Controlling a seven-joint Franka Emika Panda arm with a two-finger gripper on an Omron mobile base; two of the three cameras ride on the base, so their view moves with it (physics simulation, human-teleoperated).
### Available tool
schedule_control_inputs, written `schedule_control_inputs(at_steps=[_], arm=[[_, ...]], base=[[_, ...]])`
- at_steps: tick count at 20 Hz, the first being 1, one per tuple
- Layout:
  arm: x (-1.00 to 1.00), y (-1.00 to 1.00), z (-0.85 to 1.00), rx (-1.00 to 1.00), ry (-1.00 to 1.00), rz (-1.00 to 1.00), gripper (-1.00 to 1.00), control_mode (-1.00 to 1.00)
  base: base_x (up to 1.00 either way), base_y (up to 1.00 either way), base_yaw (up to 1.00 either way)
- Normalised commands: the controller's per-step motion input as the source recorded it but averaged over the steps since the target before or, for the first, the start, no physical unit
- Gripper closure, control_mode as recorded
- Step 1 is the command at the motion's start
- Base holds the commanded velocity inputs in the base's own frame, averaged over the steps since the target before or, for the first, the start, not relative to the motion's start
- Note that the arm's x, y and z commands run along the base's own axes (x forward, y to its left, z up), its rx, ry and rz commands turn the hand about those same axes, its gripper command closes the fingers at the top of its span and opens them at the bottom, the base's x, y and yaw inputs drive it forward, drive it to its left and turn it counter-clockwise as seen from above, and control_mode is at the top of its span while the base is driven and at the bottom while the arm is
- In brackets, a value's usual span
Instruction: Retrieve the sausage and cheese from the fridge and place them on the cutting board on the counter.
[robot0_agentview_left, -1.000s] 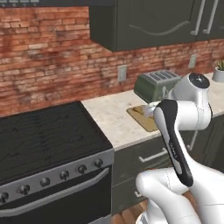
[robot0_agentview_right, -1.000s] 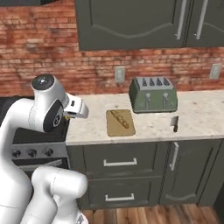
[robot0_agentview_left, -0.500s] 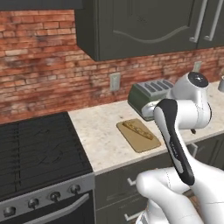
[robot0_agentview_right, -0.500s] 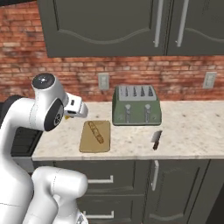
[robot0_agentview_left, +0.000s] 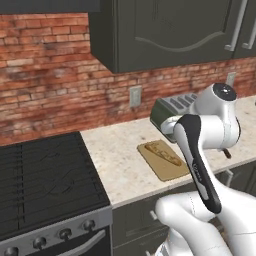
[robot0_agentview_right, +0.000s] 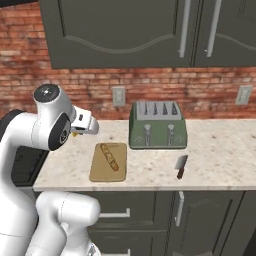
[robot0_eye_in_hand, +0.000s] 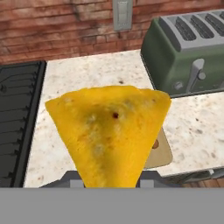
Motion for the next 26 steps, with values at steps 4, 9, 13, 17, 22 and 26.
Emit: schedule_control_inputs(at_steps=[4, 9, 13, 17, 22, 26], arm=[[0.0, 0.0, 0.0, 0.0, 0.0, 0.0, 1.0, 1.0], [0.0, 0.0, 0.0, 0.0, 0.0, 0.0, 1.0, 1.0], [0.0, 0.0, 0.0, 0.0, 0.0, 0.0, 1.0, 1.0], [0.0, 0.0, 0.0, 0.0, 0.0, 0.0, 1.0, -1.0], [0.0, 0.0, 0.0, 0.0, 0.0, 0.0, 1.0, -1.0], [0.0, -0.02, -0.09, 0.0, 0.0, 0.0, 1.0, -1.0]], base=[[0.07, 0.0, 0.0], [0.0, 0.0, 0.0], [0.0, 0.0, 0.0], [0.0, 0.0, 0.0], [0.0, 0.0, 0.0], [0.0, 0.0, 0.0]])
